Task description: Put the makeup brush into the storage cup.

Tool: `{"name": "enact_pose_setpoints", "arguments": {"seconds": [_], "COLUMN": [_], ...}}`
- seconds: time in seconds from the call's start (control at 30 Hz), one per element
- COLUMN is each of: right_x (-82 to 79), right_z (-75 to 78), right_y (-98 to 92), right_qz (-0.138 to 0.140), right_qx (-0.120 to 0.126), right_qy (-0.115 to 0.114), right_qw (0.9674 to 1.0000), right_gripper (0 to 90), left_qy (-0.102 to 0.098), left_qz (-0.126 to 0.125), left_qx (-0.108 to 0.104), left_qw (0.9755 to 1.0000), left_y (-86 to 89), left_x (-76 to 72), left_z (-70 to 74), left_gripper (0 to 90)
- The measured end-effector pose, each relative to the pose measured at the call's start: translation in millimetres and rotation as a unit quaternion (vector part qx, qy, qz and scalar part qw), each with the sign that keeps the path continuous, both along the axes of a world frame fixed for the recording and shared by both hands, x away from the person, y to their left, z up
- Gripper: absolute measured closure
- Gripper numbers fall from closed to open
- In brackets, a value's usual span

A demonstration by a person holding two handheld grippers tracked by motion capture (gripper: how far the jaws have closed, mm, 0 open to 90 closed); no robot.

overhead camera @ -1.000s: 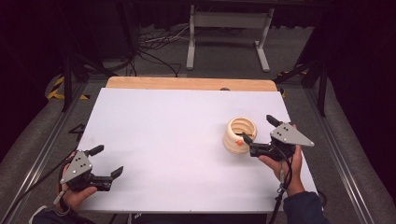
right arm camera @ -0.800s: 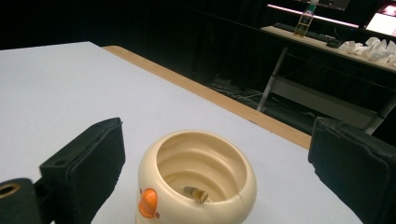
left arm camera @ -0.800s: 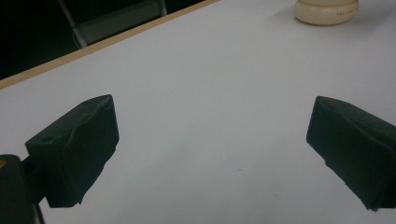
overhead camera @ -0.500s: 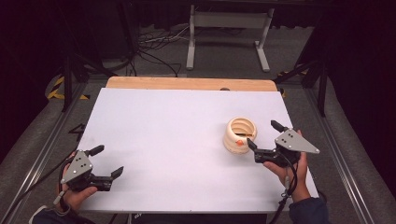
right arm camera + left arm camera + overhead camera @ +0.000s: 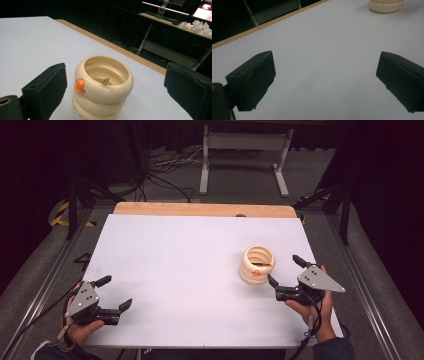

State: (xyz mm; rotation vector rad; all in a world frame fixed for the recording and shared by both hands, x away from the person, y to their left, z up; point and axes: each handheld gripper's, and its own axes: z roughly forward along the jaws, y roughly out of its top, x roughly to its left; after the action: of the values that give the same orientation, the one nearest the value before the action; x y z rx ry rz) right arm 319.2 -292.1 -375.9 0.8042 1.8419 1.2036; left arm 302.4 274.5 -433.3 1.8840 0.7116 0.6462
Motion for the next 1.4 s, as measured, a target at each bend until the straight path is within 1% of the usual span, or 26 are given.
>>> {"name": "enact_pose_setpoints", "arguments": {"seconds": [0.33,0.43,0.5,0.77,0.83,0.9,1.1,1.17,1.4], "right_x": [-6.0,-7.5,-8.5,-11.4,-12.2,-13.3,-16.8,-17.1,-19.1], "right_z": [-7.5,-10.9,-13.1,-19.2,-21.3,-23.3,-29.1,-30.6,-36.8], "right_y": [-4.8,-7.2,-7.5,-11.2,-12.6,-14.2,-18.4,-20.4,-25.6], "right_qz": [0.002,0.001,0.000,0.000,-0.003,-0.003,-0.010,-0.012,-0.018], "right_qx": [-0.002,0.006,0.000,-0.001,-0.006,-0.006,-0.023,-0.021,-0.029], "right_qy": [0.000,0.002,0.003,0.013,0.015,0.017,0.018,0.023,0.031], "right_qw": [1.0000,1.0000,1.0000,0.9999,0.9999,0.9998,0.9995,0.9994,0.9989], "right_gripper": [5.4,5.5,5.4,5.4,5.4,5.4,5.2,5.2,5.1], "left_qy": [0.002,0.004,0.003,0.003,0.003,0.003,0.004,0.005,0.006], "left_qz": [-0.002,-0.003,-0.003,-0.003,-0.004,-0.004,-0.007,-0.008,-0.010], "left_qx": [0.001,0.000,0.001,-0.001,-0.001,0.000,0.002,0.003,0.005], "left_qw": [1.0000,1.0000,1.0000,1.0000,1.0000,1.0000,1.0000,0.9999,0.9999], "left_y": [-0.6,-0.7,-0.7,-0.8,-0.7,-1.0,-1.5,-2.3,-3.4], "left_x": [0.0,0.6,0.7,0.8,0.9,0.9,1.0,0.9,0.9], "left_z": [-0.2,-0.6,-0.7,-0.7,-0.8,-0.8,-0.9,-1.1,-1.7], "left_gripper": [3.2,3.3,3.2,3.3,3.3,3.3,3.2,3.2,3.3]}}
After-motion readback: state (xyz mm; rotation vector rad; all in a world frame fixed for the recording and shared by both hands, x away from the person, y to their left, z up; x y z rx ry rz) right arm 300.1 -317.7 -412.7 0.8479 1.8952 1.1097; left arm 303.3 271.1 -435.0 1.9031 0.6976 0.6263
